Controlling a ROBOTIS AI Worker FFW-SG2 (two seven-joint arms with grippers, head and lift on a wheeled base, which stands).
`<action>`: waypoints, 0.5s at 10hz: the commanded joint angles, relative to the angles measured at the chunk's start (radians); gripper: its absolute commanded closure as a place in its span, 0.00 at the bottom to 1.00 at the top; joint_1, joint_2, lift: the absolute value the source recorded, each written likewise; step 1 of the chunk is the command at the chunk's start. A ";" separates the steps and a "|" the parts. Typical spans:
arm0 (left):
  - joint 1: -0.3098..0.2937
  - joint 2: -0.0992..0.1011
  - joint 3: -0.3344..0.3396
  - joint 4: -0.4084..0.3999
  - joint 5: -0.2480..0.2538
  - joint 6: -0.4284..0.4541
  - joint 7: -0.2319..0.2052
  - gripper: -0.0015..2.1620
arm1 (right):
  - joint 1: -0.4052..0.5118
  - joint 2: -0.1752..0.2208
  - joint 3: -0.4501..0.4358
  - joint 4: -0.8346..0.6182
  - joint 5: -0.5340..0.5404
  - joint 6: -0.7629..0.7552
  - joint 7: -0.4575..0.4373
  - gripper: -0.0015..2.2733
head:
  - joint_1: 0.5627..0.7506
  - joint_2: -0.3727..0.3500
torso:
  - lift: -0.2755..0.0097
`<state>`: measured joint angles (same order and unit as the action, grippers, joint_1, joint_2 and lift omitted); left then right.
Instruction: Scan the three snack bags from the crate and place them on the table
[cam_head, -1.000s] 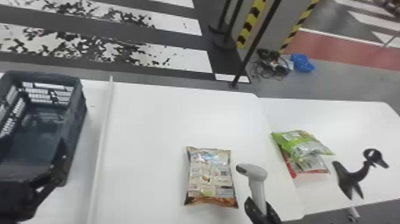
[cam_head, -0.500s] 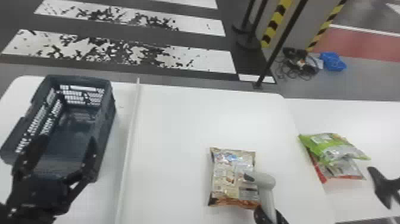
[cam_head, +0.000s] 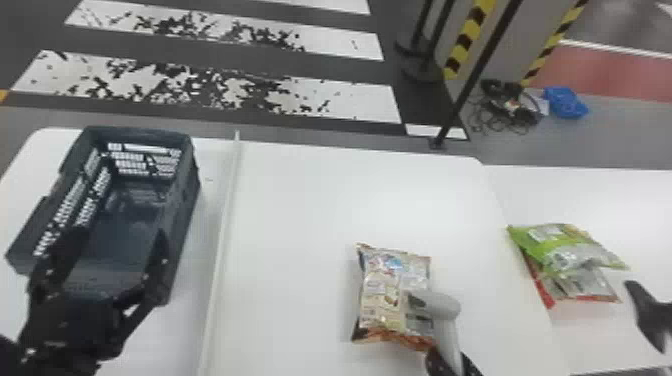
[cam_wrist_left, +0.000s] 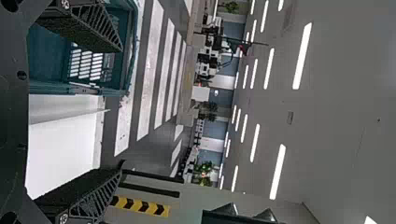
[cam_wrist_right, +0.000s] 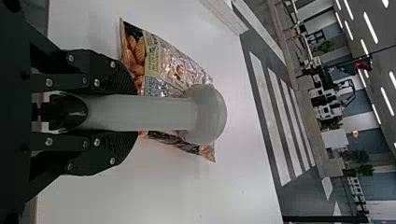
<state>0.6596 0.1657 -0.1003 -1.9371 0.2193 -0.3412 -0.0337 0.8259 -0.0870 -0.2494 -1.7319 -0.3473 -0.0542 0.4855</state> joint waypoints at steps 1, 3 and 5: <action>0.000 0.000 0.004 0.000 0.000 0.000 0.000 0.03 | -0.001 0.000 0.001 -0.001 -0.001 -0.002 0.001 0.94 | 0.70 0.25 | 0.84; 0.000 0.000 0.005 -0.002 0.000 0.000 0.000 0.03 | 0.001 -0.002 -0.036 -0.031 -0.029 -0.002 0.001 0.94 | 0.70 0.26 | 0.84; 0.000 0.000 0.007 -0.003 0.000 0.000 0.000 0.03 | -0.076 -0.008 -0.117 -0.051 -0.032 0.124 0.001 0.94 | 0.70 0.20 | 0.84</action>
<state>0.6594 0.1657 -0.0938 -1.9392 0.2193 -0.3412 -0.0337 0.7755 -0.0932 -0.3425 -1.7788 -0.3781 0.0315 0.4863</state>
